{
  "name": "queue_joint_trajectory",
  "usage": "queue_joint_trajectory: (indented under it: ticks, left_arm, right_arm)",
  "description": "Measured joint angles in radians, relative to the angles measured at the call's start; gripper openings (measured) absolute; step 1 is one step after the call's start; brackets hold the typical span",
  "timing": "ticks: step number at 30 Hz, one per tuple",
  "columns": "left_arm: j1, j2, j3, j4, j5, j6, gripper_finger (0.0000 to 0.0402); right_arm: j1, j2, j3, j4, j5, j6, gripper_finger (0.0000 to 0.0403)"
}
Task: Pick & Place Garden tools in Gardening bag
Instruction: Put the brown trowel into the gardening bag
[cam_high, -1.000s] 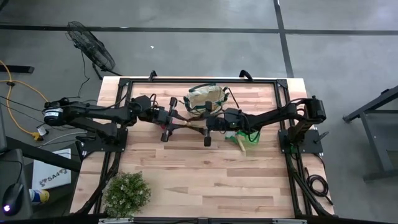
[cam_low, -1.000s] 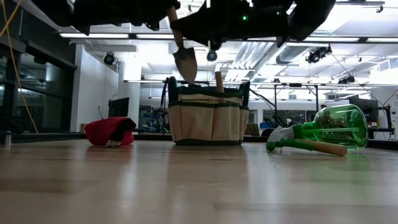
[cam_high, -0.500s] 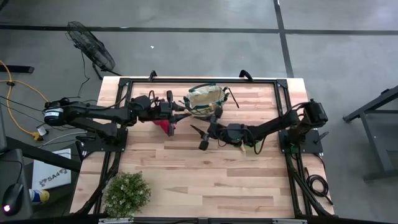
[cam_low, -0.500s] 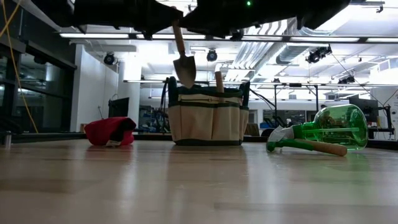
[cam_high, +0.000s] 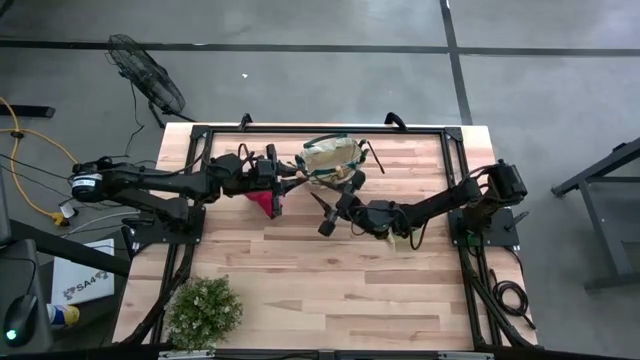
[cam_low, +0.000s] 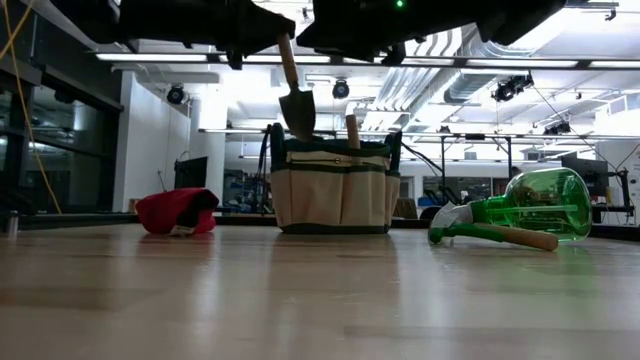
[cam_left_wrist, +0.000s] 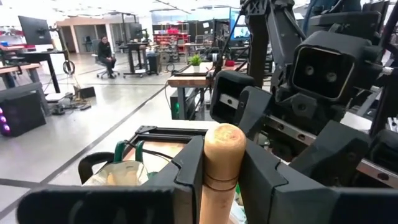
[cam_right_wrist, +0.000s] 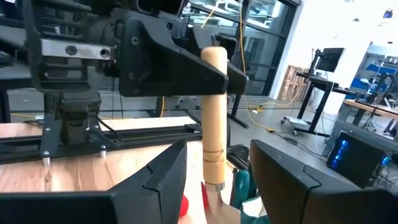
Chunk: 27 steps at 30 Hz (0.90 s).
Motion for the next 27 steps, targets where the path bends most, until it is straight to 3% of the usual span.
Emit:
queue_joint_trajectory:
  ticks: [7,13,20,27]
  left_arm:
    - [0.000,0.000,0.000,0.002,0.000,0.000,0.0065]
    - [0.000,0.000,0.000,-0.002,0.000,0.000,0.0065]
    - [0.000,0.000,0.000,-0.013,0.008,-0.011,0.0065]
    - [0.000,0.000,0.000,-0.015,0.008,-0.026,0.0065]
  right_arm:
    - [0.025,0.003,0.010,-0.034,-0.029,0.010,0.0167]
    - [0.051,0.045,0.133,-0.189,-0.088,0.003,0.0167]
    - [0.068,0.149,0.218,-0.188,0.243,-0.046,0.0167]
    - [0.040,0.179,0.217,-0.089,0.237,-0.024,0.0160]
